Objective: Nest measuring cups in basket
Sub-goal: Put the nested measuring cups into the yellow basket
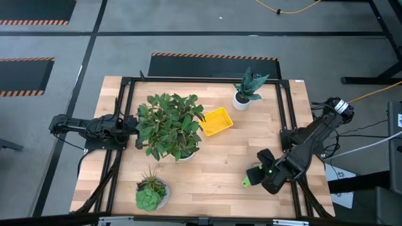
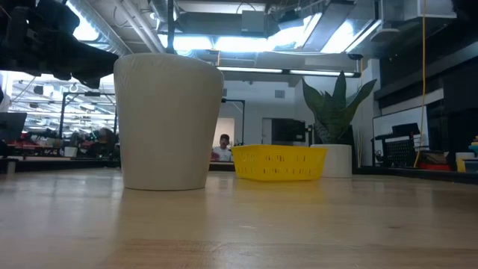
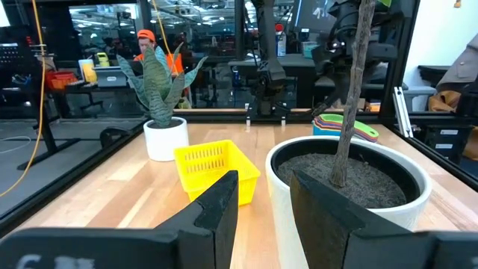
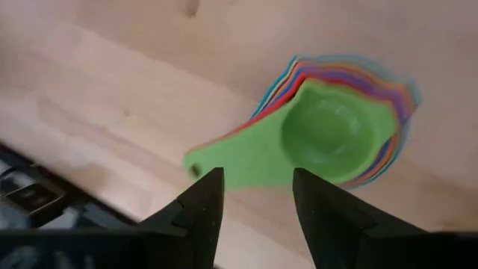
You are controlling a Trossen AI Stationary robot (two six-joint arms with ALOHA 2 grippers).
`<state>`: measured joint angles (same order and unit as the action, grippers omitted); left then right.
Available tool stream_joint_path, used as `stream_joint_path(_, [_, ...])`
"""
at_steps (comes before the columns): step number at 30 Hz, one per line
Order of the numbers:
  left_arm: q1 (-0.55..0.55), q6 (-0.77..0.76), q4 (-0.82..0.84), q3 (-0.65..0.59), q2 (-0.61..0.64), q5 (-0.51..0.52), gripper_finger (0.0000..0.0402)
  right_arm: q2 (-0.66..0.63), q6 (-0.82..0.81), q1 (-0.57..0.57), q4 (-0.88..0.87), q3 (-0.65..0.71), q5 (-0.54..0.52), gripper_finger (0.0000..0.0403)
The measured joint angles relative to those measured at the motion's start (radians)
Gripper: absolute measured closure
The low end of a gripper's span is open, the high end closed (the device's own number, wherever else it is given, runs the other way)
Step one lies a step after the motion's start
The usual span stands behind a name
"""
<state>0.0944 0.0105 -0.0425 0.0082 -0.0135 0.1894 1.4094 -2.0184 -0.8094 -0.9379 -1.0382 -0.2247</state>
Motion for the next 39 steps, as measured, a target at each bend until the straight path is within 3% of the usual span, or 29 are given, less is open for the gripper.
stream_joint_path(6, [0.000,0.000,0.000,0.000,0.000,0.000,0.0285,0.004,-0.099,-0.071,0.069,0.000,-0.088,0.0237])
stream_joint_path(13, [0.000,0.000,0.000,0.000,0.000,0.000,0.0285,0.029,-0.183,-0.099,0.152,0.000,-0.096,0.0228])
stream_joint_path(16, [0.000,0.000,0.000,0.000,0.000,0.000,0.0285,0.036,-0.229,-0.100,0.171,0.000,-0.096,0.0194])
stream_joint_path(23, [0.000,0.000,0.000,0.000,0.000,0.000,0.0285,0.037,-0.373,-0.120,0.173,0.000,-0.096,0.0072])
stream_joint_path(26, [0.000,0.000,0.000,0.000,0.000,0.000,0.0285,0.037,-0.475,-0.120,0.201,0.000,-0.097,0.0043])
stream_joint_path(39, [0.000,0.000,0.000,0.000,0.000,0.000,0.0285,0.140,-0.625,-0.121,0.240,0.000,-0.112,0.0036])
